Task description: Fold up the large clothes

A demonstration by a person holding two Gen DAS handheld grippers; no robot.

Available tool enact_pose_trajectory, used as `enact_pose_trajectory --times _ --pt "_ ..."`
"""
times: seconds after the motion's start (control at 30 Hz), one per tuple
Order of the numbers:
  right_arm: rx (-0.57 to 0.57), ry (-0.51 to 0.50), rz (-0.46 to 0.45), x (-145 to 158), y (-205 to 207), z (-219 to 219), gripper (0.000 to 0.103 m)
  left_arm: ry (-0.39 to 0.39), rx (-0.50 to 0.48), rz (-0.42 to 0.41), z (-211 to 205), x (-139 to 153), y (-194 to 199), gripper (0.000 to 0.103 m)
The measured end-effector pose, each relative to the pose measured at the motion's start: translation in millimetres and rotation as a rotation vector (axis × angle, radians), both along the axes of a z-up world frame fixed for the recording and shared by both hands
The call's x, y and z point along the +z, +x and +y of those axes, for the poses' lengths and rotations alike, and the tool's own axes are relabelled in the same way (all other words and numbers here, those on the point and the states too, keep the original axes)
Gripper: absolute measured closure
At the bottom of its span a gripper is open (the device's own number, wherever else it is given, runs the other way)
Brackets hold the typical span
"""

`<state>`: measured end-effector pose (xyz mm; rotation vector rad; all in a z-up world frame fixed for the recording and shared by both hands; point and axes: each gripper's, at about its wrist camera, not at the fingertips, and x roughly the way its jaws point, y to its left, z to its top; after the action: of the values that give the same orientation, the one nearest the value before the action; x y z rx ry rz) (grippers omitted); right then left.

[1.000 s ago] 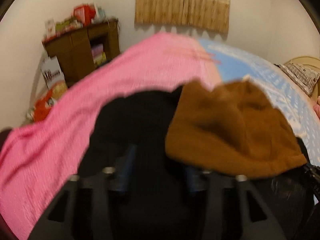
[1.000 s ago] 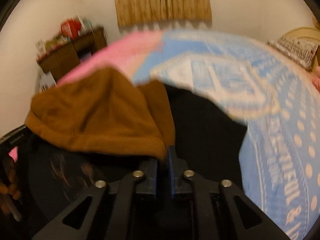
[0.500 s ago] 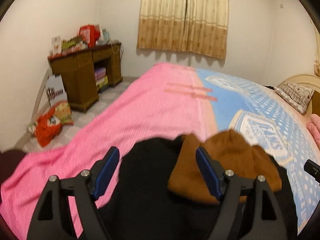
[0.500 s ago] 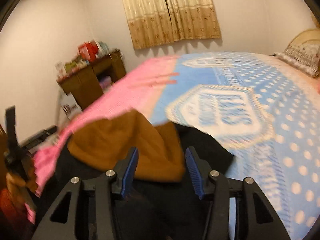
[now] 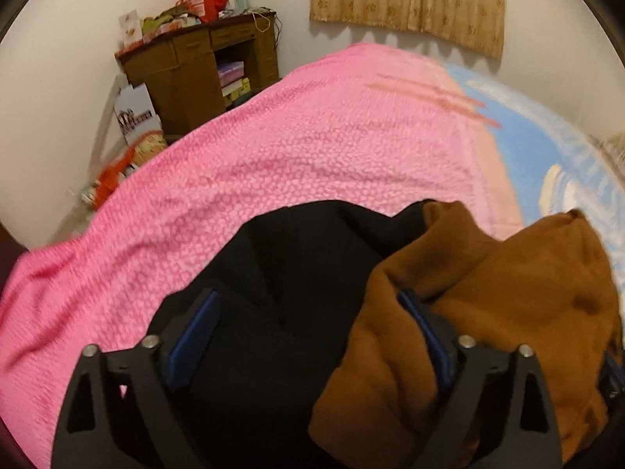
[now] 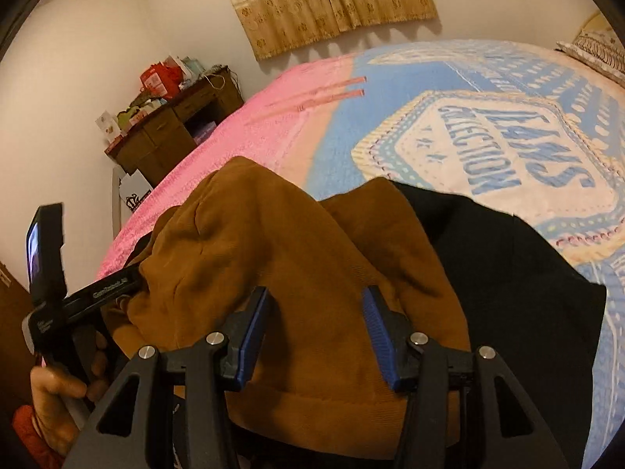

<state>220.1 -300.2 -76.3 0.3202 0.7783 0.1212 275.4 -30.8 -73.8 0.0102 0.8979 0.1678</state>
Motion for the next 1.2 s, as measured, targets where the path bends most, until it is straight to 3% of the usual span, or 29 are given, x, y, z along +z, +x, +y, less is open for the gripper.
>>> enact_pose_trajectory --times 0.1,0.27,0.33,0.4,0.47,0.5,0.6,0.77,0.8,0.93,1.1,1.2 --pt "-0.002 -0.062 0.013 -3 8 6 0.052 0.101 -0.001 0.078 -17 -7 19 0.000" --pt "0.008 -0.124 0.061 7 12 13 0.052 0.114 -0.047 0.096 -19 -8 32 0.000" --pt "-0.013 -0.115 0.004 22 2 10 0.052 0.099 -0.051 0.081 -15 -8 30 0.000" --pt "-0.028 -0.169 -0.051 32 -6 10 0.052 0.089 -0.050 0.069 -14 -9 27 0.000" --pt "-0.057 -0.295 0.004 20 2 11 0.052 0.092 -0.048 0.062 -17 -8 27 0.000" --pt "-0.049 -0.319 0.084 -4 14 7 0.051 0.090 -0.049 0.060 -17 -8 27 0.000" --pt "-0.052 -0.234 0.051 -10 19 -8 0.047 0.070 -0.044 0.057 -16 -8 28 0.000" --pt "-0.043 -0.230 0.053 -5 15 -8 0.046 0.030 -0.070 0.043 -11 -3 19 0.002" --pt "-0.040 -0.216 0.057 1 8 -9 0.045 -0.008 -0.093 0.031 -5 3 9 0.007" --pt "-0.052 -0.113 -0.076 43 -68 -19 0.045 -0.104 -0.208 -0.087 25 41 -57 0.008" --pt "-0.084 -0.081 -0.182 76 -184 -39 0.040 -0.046 -0.241 -0.246 65 72 -157 0.000" --pt "-0.141 -0.102 -0.188 76 -244 -45 0.040 -0.017 -0.218 -0.269 83 70 -205 0.000"
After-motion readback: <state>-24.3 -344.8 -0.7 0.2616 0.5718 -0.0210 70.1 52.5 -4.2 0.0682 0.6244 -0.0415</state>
